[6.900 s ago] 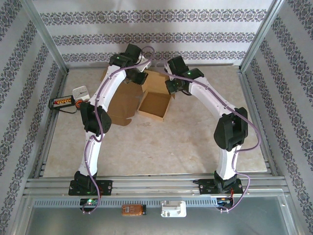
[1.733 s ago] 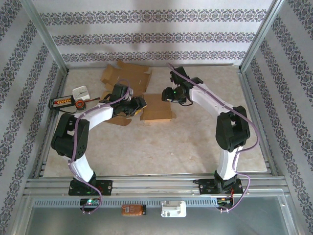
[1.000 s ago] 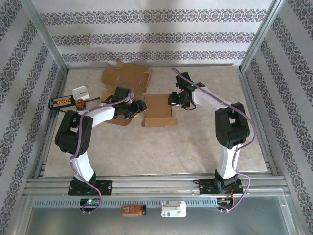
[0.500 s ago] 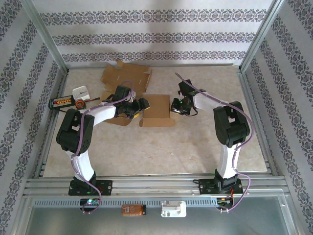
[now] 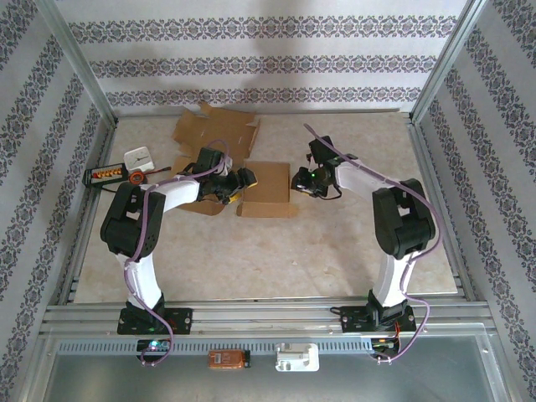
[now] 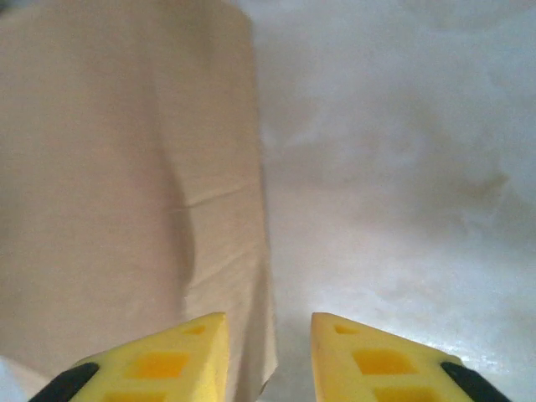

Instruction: Fold the paper box

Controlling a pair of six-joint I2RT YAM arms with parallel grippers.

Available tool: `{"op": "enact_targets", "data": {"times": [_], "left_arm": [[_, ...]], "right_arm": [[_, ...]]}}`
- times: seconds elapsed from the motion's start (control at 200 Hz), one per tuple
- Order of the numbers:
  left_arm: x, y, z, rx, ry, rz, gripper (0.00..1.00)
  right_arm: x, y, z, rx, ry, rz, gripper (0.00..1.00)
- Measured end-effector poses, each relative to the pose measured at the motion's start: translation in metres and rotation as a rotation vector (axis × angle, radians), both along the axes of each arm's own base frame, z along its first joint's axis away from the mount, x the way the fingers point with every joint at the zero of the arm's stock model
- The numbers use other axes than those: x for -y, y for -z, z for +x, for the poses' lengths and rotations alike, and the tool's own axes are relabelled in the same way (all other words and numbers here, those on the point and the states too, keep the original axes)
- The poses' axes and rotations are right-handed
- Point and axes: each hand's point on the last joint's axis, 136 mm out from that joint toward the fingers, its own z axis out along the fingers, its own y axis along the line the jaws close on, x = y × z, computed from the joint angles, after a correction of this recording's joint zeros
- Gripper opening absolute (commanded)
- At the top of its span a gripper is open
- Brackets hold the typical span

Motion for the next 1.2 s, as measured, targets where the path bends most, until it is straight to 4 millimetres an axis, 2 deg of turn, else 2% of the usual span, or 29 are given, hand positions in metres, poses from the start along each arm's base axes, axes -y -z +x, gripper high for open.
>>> {"op": "enact_targets", "data": {"times": [0.08, 0.165, 0.28, 0.43, 0.615, 0.859, 0.939, 1.054, 1.199], "left_arm": [[0.0, 0.0, 0.0, 0.005, -0.003, -0.004, 0.82], [0.0, -0.001, 0.0, 0.007, -0.007, -0.008, 0.82], [0.0, -0.004, 0.001, 0.017, -0.009, -0.013, 0.83], [0.0, -0.005, 0.001, 0.021, -0.009, -0.014, 0.83], [0.0, -0.006, 0.001, 0.021, -0.009, -0.014, 0.84], [0.0, -0.006, 0.002, 0.021, -0.009, -0.014, 0.84], [0.0, -0.006, 0.001, 0.021, -0.009, -0.014, 0.84], [0.0, -0.006, 0.001, 0.021, -0.009, -0.014, 0.84], [0.0, -0.006, 0.001, 0.022, -0.009, -0.014, 0.84]], "right_arm": [[-0.002, -0.014, 0.004, 0.036, 0.009, 0.023, 0.37], [-0.005, -0.018, 0.008, 0.05, 0.017, 0.041, 0.37], [-0.008, -0.012, 0.009, 0.034, 0.023, 0.057, 0.35], [-0.015, 0.007, 0.007, -0.01, 0.014, 0.069, 0.3], [-0.019, 0.006, 0.011, -0.003, 0.014, 0.098, 0.24], [-0.022, 0.006, 0.011, 0.005, 0.008, 0.117, 0.22], [-0.022, 0.006, 0.011, 0.005, 0.008, 0.118, 0.28], [-0.021, 0.009, 0.009, -0.003, 0.012, 0.117, 0.41], [-0.02, 0.012, 0.005, -0.017, 0.009, 0.111, 0.46]]}}
